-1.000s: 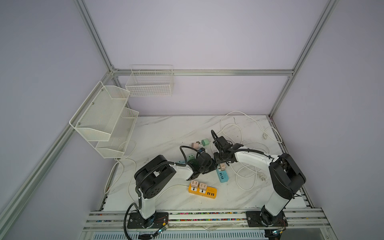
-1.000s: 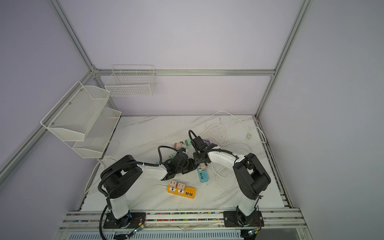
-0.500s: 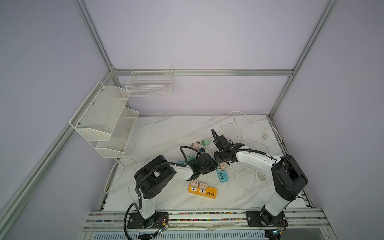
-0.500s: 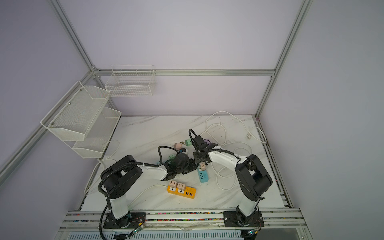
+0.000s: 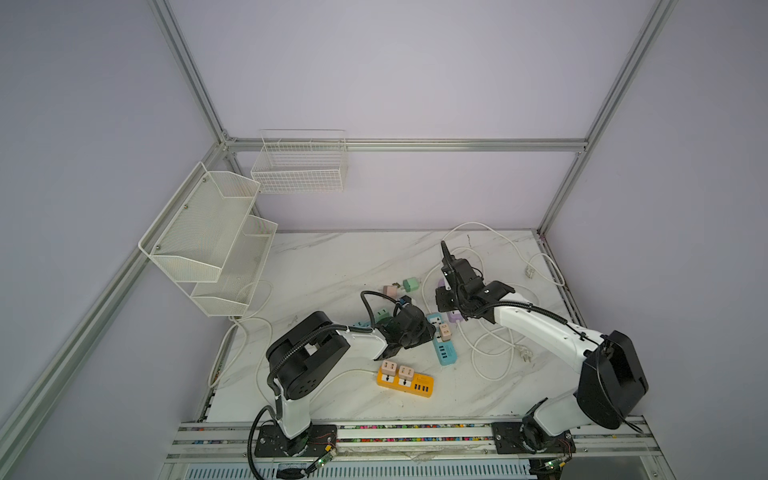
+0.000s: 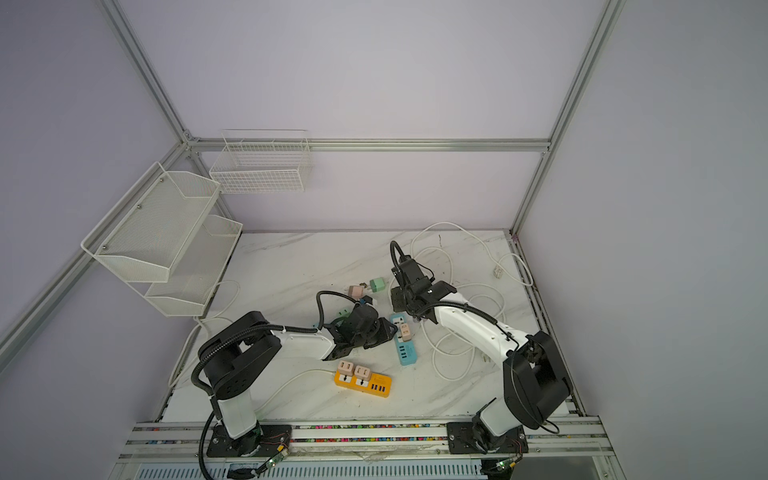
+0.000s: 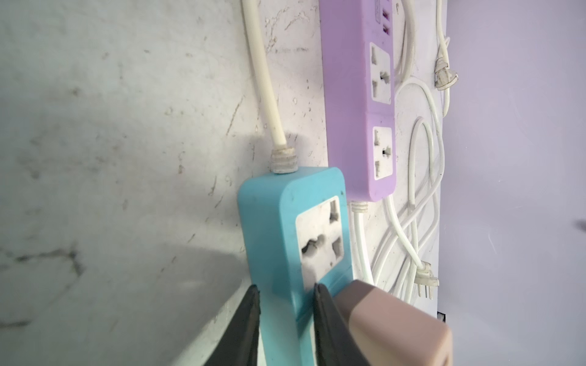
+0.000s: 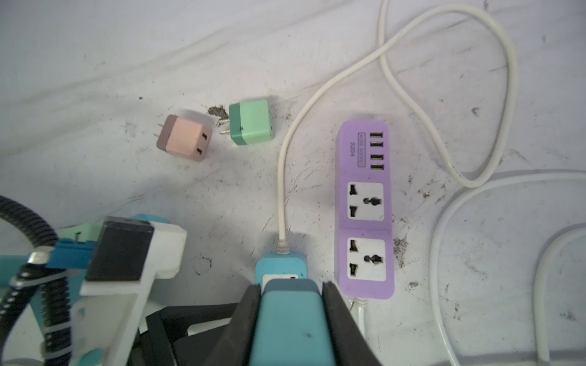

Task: Pull the plug off the socket
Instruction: 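Carry the teal adapter toward the loose adapters with the right gripper while the left withdraws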

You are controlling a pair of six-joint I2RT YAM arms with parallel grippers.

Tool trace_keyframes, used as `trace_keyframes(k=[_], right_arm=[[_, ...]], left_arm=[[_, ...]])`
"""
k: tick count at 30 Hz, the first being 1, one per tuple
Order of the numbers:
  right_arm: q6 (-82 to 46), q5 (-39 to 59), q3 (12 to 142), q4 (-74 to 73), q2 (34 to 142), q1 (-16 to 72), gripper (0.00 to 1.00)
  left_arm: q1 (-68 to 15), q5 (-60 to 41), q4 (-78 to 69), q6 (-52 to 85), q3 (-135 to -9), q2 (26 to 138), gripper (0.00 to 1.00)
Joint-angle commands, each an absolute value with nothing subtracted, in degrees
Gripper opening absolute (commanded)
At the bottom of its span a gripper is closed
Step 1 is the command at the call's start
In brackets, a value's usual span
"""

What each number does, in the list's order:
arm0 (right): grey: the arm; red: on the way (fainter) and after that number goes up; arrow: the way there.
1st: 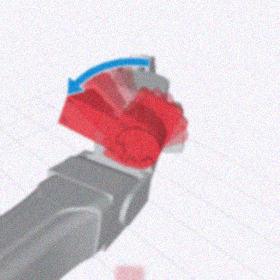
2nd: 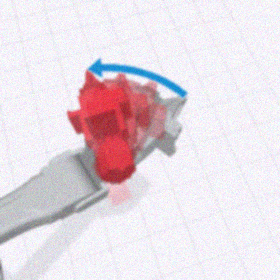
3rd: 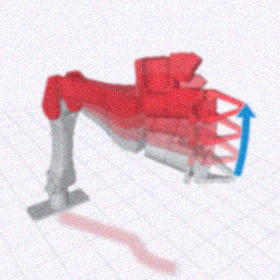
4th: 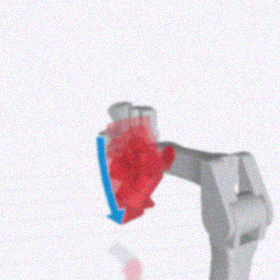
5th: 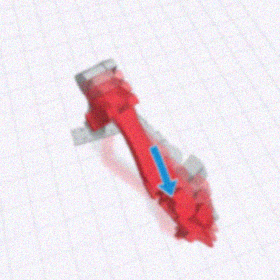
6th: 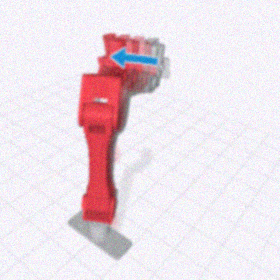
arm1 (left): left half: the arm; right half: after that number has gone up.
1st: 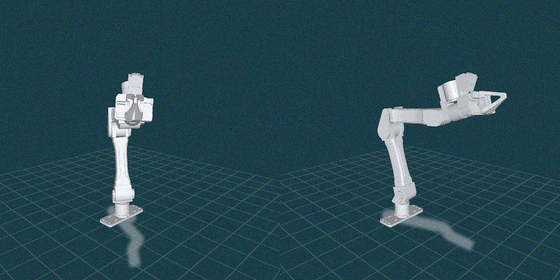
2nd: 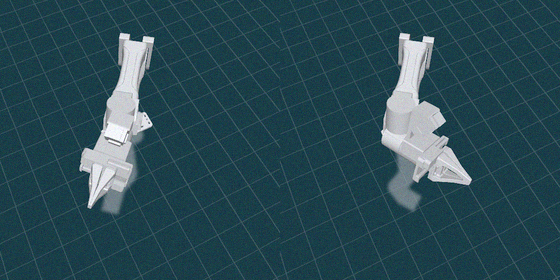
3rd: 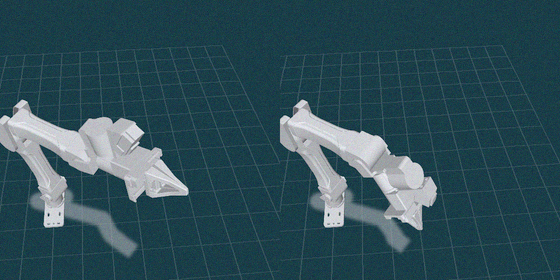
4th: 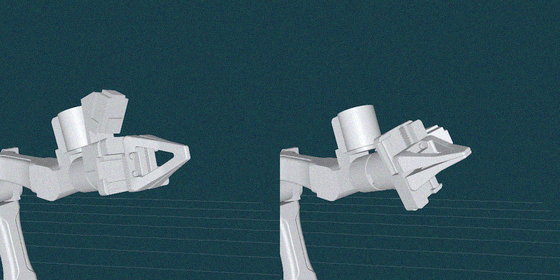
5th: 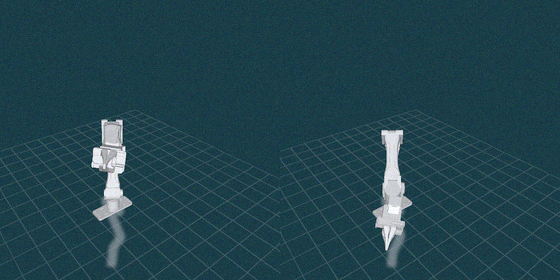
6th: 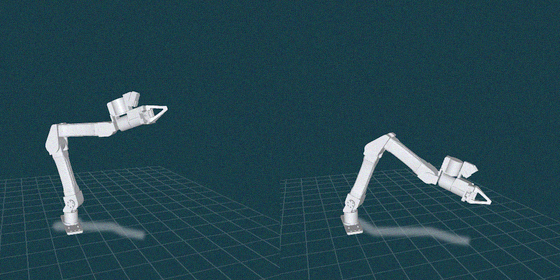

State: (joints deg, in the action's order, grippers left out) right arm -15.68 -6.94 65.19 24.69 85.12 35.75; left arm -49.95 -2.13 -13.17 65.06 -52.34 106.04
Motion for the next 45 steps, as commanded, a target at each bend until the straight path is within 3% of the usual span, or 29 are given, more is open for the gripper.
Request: trace_keyframes(k=[1, 11, 23, 34, 45], right_arm=[[-17.39, -5.45, 62.69, 21.04, 81.81, 34.42, 0.0], [-22.59, 5.77, 57.17, 10.86, 80.17, 30.46, 0.0], [-27.64, 18.05, 53.66, -2.37, 89.36, 30.2, 0.0], [-31.87, 23.8, 56.41, -11.99, 100.48, 30.28, 0.0], [-32.46, 24.71, 61.85, -13.62, 108.22, 31.99, 0.04]], left_arm=[[-50.1, -2.06, -2.81, 60.65, -57.74, 105.06, 0.29], [-49.89, 3.04, 1.23, 57.89, -60.34, 97.03, 0.31], [-49.48, 9.54, 6.13, 52.64, -53.8, 81.71, 0.35], [-48.88, 10.66, 9.75, 49.74, -49.53, 74.16, 0.42], [-48.56, 8.63, 8.0, 50.7, -47.2, 74.42, 0.48]])
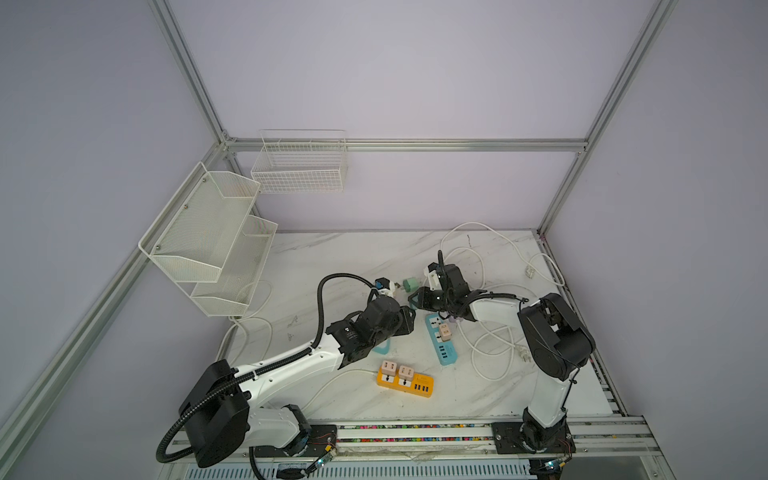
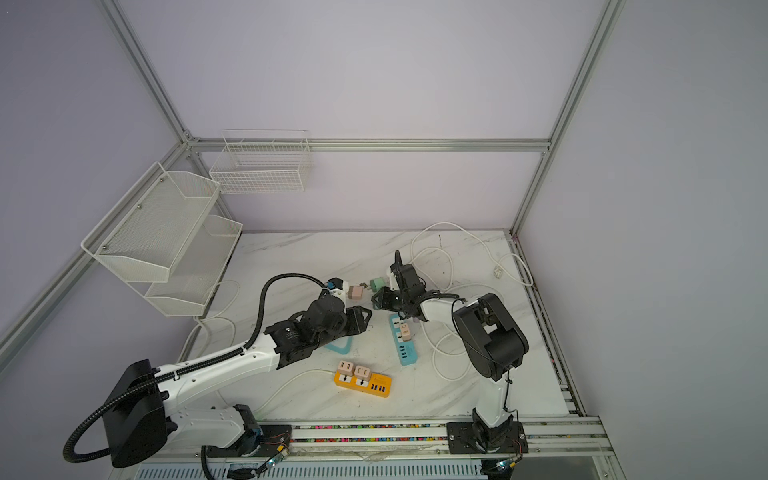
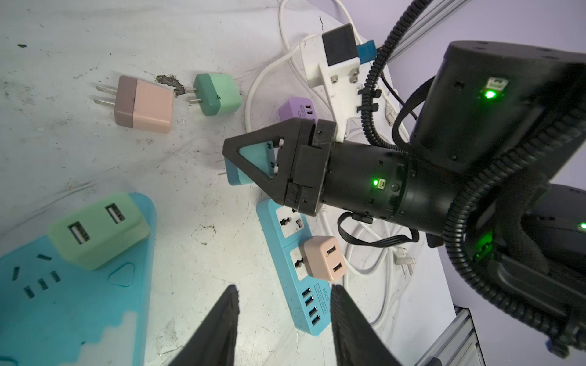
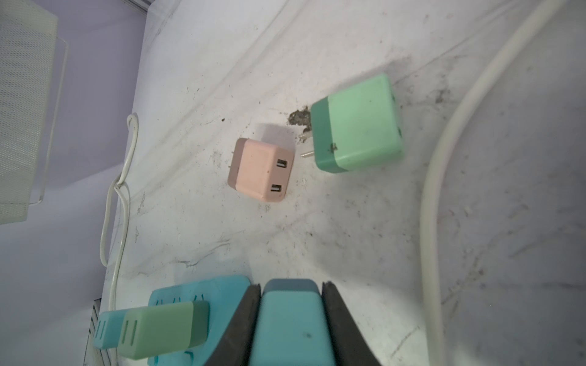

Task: Pull the plug off the socket
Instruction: 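Carry the teal adapter toward the loose adapters with the right gripper while the left withdraws, then set the teal adapter beside the pink and green adapters and open the right gripper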

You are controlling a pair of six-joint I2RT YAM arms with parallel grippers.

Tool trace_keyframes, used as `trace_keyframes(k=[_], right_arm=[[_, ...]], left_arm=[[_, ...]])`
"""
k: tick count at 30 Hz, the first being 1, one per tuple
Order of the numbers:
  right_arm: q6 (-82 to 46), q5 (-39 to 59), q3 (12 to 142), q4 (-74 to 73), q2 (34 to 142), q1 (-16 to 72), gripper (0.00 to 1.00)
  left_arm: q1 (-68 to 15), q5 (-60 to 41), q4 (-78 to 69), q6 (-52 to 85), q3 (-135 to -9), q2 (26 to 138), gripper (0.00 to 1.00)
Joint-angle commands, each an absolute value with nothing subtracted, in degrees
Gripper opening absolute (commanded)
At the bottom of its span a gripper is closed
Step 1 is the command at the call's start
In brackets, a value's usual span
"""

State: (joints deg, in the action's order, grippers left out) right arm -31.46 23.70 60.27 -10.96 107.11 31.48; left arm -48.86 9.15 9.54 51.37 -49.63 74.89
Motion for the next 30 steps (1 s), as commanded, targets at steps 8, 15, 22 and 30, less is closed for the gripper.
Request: trace_keyframes(k=[8, 15, 22, 30], right_arm=[[-32.21, 24.7, 64.61, -13.22, 111.9, 32.83, 0.07], [-32.21, 25.14, 65.52, -12.92, 114.44, 32.96, 0.12], [-30.88, 23.04, 65.44, -10.82, 113.88, 33.21, 0.24], [-28.62, 21.95, 65.32, -7.47, 111.29, 33.16, 0.43]], left_arm=[[-48.34, 8.43, 7.31, 50.95, -46.8, 74.87, 0.5], [-48.08, 7.98, 6.86, 51.24, -46.44, 75.38, 0.5], [-47.9, 6.86, 6.02, 51.53, -46.64, 76.28, 0.5], [-47.81, 5.51, 4.98, 52.02, -46.7, 77.25, 0.51]])
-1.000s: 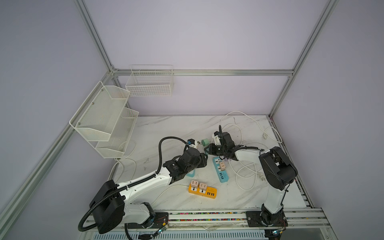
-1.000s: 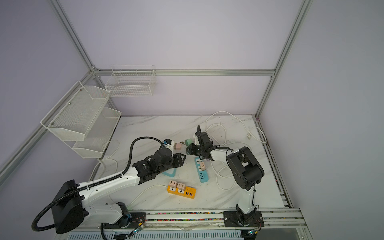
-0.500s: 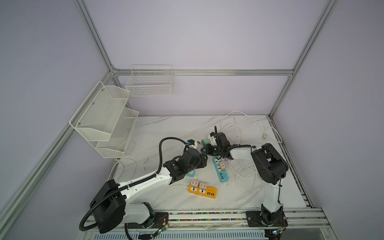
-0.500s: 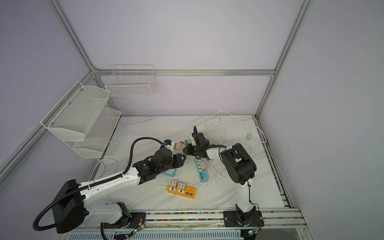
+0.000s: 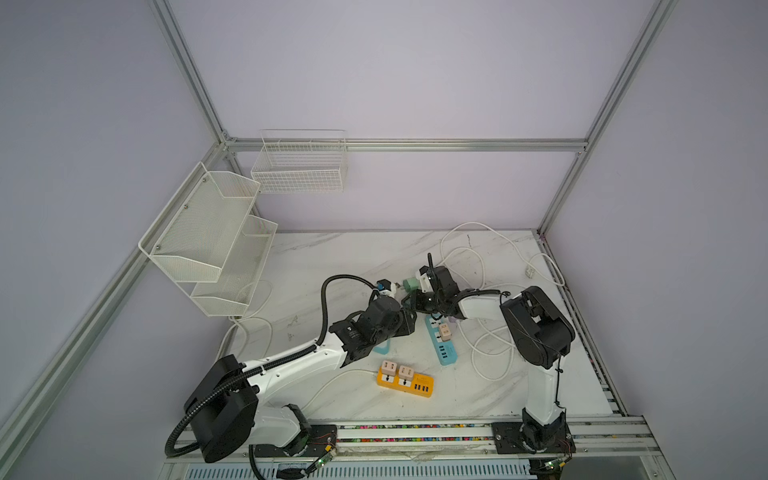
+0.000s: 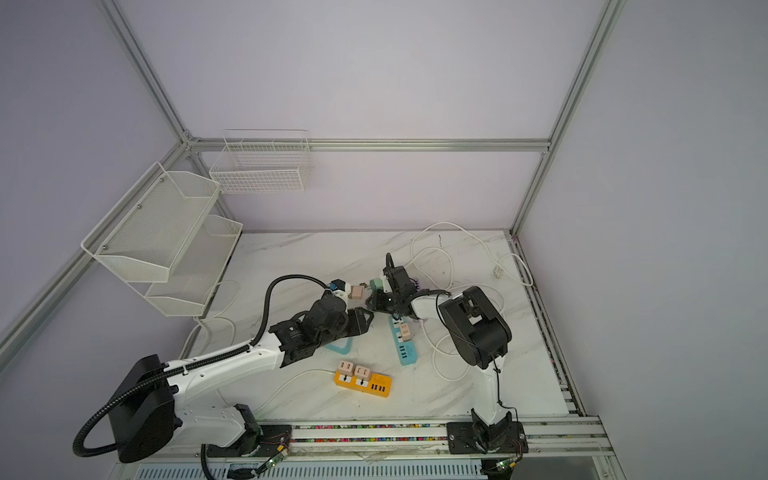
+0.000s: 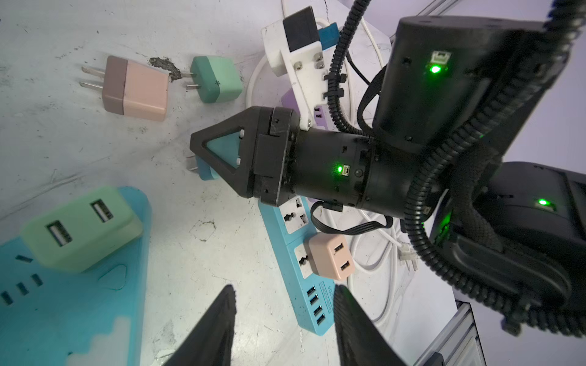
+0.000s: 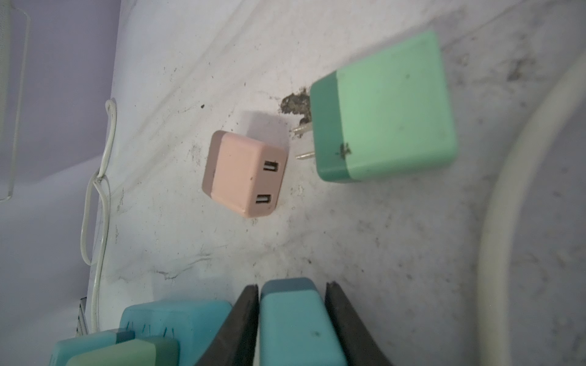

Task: Pull the plug off the socket
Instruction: 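Set the teal adapter beside the pink and green adapters and open the right gripper, then lower the right gripper onto the pink adapter while the left grasps the teal strip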

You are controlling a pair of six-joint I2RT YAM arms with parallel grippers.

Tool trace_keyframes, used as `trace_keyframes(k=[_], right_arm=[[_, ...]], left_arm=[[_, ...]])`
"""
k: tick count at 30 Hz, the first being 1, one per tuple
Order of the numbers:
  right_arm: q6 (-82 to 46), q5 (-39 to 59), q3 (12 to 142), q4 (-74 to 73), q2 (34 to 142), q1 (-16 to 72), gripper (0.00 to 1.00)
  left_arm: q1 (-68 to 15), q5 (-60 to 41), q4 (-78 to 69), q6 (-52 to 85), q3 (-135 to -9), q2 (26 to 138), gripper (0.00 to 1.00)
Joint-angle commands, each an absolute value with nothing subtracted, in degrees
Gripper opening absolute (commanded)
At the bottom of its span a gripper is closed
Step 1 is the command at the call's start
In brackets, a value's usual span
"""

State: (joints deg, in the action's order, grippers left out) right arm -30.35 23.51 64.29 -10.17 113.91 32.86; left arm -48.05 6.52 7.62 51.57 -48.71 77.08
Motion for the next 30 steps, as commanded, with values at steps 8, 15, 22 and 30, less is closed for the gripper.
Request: trace_keyframes(k=[8, 15, 22, 30], right_arm=[[-26.88, 20.68, 64.32, -5.35, 106.77, 32.96, 0.57], [-25.8, 18.98, 63.57, -1.74, 101.27, 32.39, 0.61], [-23.73, 13.87, 62.61, 6.33, 93.67, 32.43, 0.61], [-24.65, 5.2, 60.73, 18.06, 83.12, 34.55, 0.61]], left_arm=[[-47.82, 2.94, 3.71, 52.55, -47.43, 78.9, 0.51], [-47.88, 0.51, 1.0, 53.5, -47.29, 79.99, 0.52], [-47.98, -3.24, -3.09, 54.45, -47.54, 83.76, 0.52], [-48.25, -7.98, -7.1, 54.06, -49.68, 87.88, 0.53]])
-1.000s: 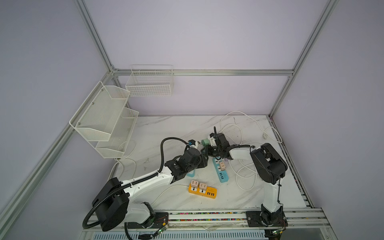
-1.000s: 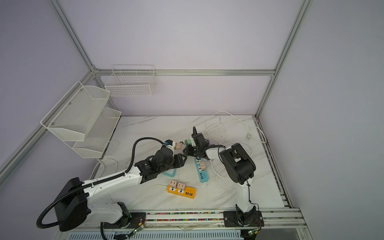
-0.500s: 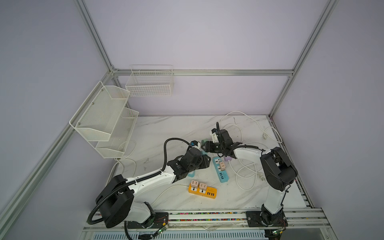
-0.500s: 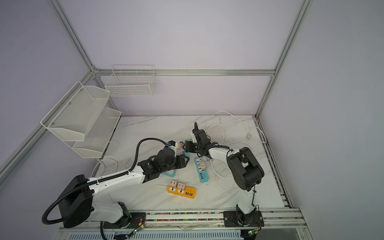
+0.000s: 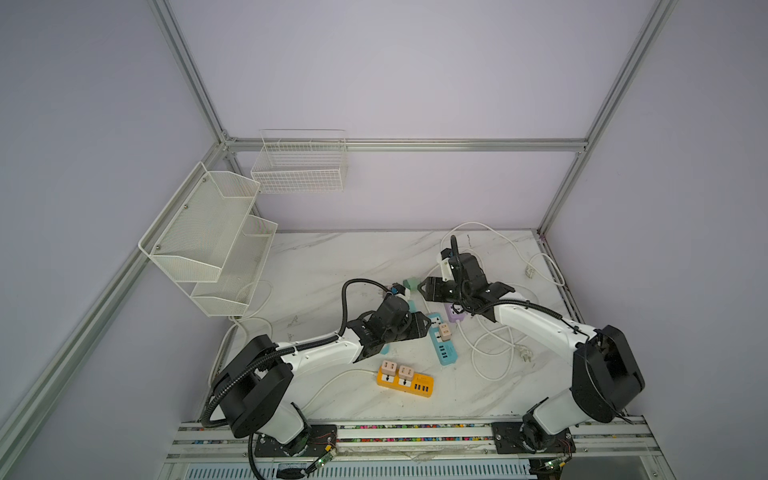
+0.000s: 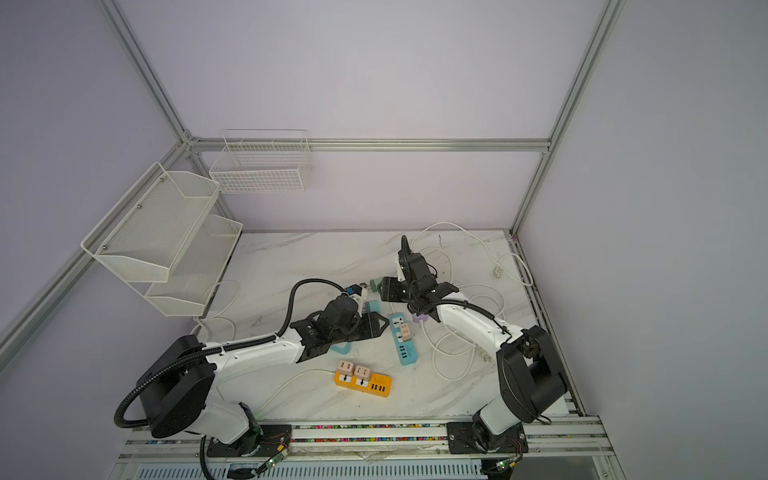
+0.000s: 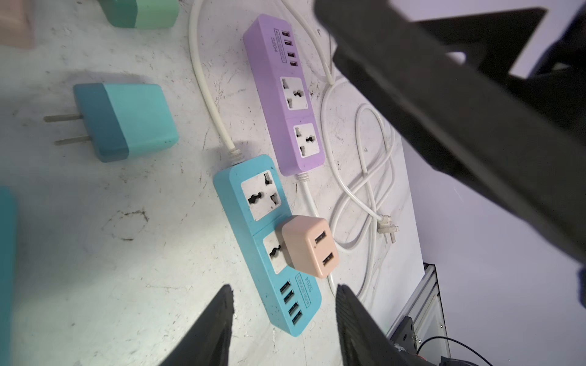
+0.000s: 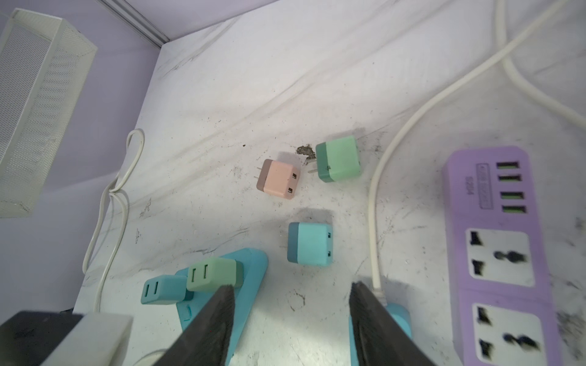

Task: Pull the plug off the socket
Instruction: 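Lower the right gripper onto the pink adapter while the left grasps the teal strip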

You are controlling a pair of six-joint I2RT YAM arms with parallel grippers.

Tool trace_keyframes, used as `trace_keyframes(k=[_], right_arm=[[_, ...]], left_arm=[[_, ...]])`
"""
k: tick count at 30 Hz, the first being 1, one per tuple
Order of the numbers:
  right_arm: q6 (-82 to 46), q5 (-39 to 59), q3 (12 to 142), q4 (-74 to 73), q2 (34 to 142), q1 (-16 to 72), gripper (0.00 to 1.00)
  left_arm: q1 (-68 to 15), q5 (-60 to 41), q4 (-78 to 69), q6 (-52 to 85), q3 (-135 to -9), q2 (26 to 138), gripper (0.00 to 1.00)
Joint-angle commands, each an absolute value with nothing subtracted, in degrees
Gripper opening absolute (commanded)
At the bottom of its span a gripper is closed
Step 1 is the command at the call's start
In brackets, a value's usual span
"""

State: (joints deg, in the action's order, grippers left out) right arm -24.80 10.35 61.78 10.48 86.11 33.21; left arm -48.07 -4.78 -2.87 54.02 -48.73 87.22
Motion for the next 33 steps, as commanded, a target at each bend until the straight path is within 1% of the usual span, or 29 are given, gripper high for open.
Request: trace_keyframes(k=[1, 7, 13, 19, 25, 33], right_arm=[[-24.99, 3.15, 60.72, 20.39, 81.73, 35.23, 0.61], [-26.8, -6.64, 60.92, 32.1, 76.29, 39.22, 0.61], [-31.44, -11.91, 59.1, 38.35, 73.67, 43.42, 0.61], [-34.68, -13.82, 56.93, 40.06, 72.41, 46.15, 0.61], [-37.05, -12.91, 53.35, 37.66, 72.47, 48.45, 0.61], [-37.0, -13.45, 51.13, 34.42, 73.92, 48.67, 0.59]], left_arm=[[-48.34, -8.44, -7.44, 54.05, -49.91, 88.47, 0.53], [-48.51, -11.12, -10.92, 54.56, -50.03, 91.69, 0.52], [-48.6, -11.71, -12.1, 54.84, -50.78, 94.37, 0.53], [-48.69, -13.26, -13.01, 55.66, -53.33, 98.65, 0.52], [-48.6, -11.52, -13.92, 56.56, -53.44, 101.21, 0.48], [-48.54, -10.29, -13.99, 57.65, -55.19, 104.16, 0.46]])
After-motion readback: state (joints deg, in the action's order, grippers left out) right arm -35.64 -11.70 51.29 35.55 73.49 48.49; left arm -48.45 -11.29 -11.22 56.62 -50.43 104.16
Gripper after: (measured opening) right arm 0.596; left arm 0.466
